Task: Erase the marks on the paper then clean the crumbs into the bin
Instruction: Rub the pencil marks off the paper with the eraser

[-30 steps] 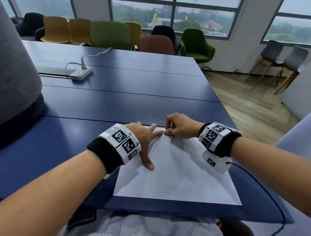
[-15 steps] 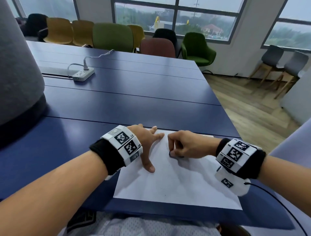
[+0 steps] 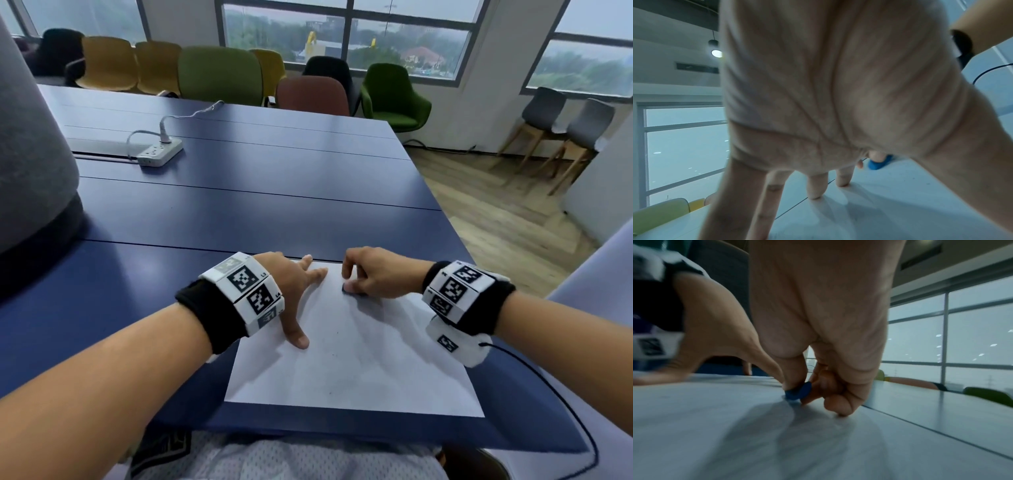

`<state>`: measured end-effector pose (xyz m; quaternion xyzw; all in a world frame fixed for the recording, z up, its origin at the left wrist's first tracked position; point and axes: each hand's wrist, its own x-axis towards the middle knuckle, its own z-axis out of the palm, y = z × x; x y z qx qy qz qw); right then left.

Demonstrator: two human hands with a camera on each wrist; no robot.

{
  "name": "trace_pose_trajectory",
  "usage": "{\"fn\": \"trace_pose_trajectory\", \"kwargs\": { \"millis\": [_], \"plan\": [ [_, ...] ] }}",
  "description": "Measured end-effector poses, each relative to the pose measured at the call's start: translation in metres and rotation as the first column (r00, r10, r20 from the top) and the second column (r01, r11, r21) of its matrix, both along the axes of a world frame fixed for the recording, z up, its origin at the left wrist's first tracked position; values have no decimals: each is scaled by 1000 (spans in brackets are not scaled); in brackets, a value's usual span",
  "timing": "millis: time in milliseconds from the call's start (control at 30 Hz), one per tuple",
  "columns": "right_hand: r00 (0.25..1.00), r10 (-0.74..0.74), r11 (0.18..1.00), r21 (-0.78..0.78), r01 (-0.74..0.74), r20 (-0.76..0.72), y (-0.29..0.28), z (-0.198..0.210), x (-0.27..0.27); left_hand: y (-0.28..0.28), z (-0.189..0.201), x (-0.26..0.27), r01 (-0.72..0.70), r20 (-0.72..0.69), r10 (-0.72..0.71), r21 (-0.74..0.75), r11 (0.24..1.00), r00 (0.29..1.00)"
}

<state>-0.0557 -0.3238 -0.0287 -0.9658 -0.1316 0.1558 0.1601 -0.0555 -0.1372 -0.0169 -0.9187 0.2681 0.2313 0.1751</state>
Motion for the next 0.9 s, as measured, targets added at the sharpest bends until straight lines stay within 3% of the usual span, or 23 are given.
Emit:
{"fn": "trace_pose_trajectory", "kwargs": {
  "millis": [100,267,433,600,767,900],
  "plan": [
    [996,-64,998,-14,66,69,0,-3,8,-1,0,-1,16,19,-16,8,1000,1000],
    [999,35,999,7,-35,25,6,-8,-7,-5,1,-3,26,53,-27,21,999,998],
    [991,-91,995,-25,94,103,7,-6,12,-7,3,-6,40,66,-42,27,999,997],
    [994,-33,999,22,31,106,26,-15,6,-6,3,-6,60,78,-59,-13,998,995],
    [989,-81,996,-28,85,125,11,-3,12,-5,1,-4,47,77,-48,12,999,996],
    [996,53,999,-6,-53,69,10,-8,-6,-6,1,-5,44,76,-45,15,999,996]
  ]
}}
